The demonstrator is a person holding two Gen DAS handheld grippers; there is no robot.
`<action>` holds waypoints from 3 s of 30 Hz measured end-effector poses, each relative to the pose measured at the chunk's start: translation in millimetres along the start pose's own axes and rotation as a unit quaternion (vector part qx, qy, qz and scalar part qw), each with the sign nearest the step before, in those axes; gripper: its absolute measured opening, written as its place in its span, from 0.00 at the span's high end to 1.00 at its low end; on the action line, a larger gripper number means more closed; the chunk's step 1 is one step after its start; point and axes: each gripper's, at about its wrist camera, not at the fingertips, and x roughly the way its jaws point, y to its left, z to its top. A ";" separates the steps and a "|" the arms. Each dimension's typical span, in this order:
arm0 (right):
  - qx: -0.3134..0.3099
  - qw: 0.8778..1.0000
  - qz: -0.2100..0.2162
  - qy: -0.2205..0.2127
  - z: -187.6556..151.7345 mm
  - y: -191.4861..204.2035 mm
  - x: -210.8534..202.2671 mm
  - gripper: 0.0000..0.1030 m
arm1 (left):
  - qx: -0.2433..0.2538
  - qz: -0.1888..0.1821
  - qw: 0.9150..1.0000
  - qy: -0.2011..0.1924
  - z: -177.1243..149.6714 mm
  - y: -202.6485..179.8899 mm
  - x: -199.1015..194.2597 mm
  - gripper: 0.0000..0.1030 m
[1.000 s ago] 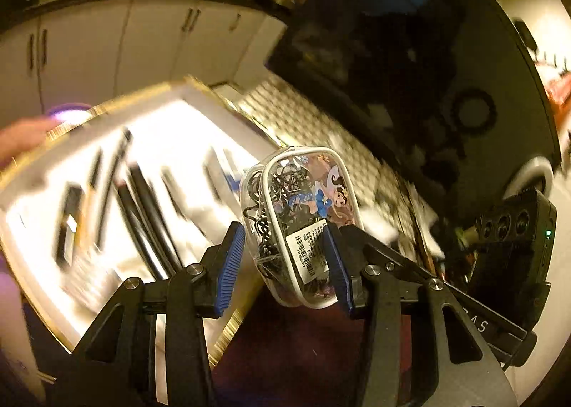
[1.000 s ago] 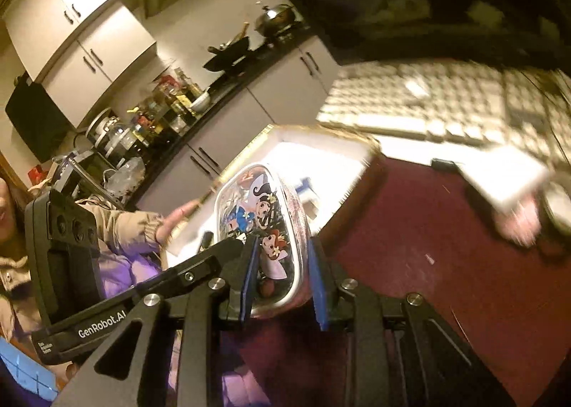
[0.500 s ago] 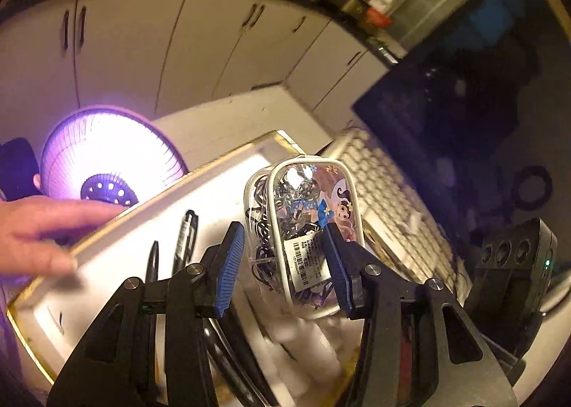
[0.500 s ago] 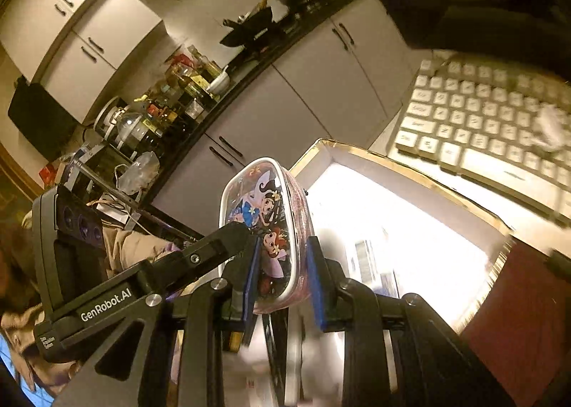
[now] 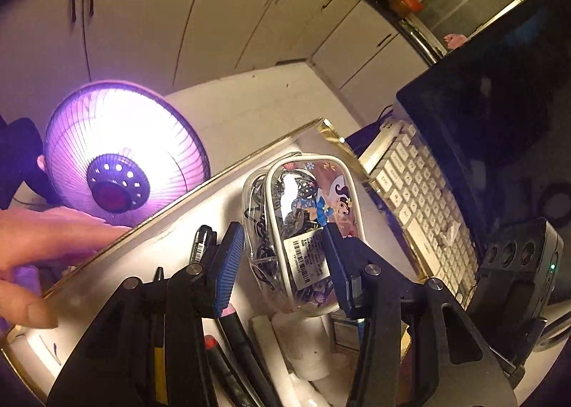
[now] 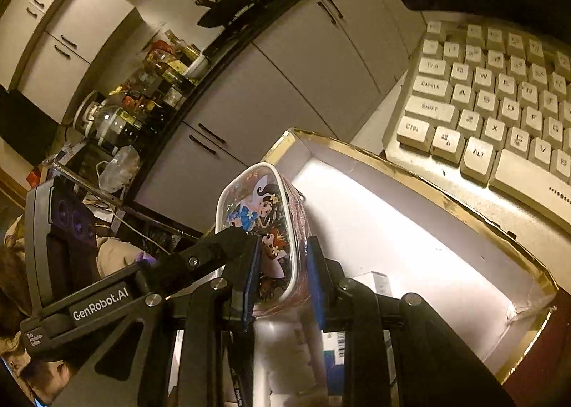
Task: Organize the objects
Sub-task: 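Lower the plastic box into the tray and open both tools, then grasp the white foam block with left tool while right tool grasps the black tape roll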
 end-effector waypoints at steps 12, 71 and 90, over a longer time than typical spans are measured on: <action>-0.005 1.000 0.000 -0.018 -4.8 -4.1 -17.4 0.71 | -0.034 -0.019 0.999 -0.006 -7.1 16.2 -20.6 0.56; 0.186 0.920 -0.224 -0.261 -180.3 -169.2 -270.7 0.89 | 0.080 -0.180 0.966 0.170 -153.8 -208.5 106.2 0.56; 0.163 0.922 -0.228 -0.267 -184.5 -153.0 -267.0 0.89 | 0.105 -0.228 0.965 0.078 -179.3 -144.9 13.3 0.87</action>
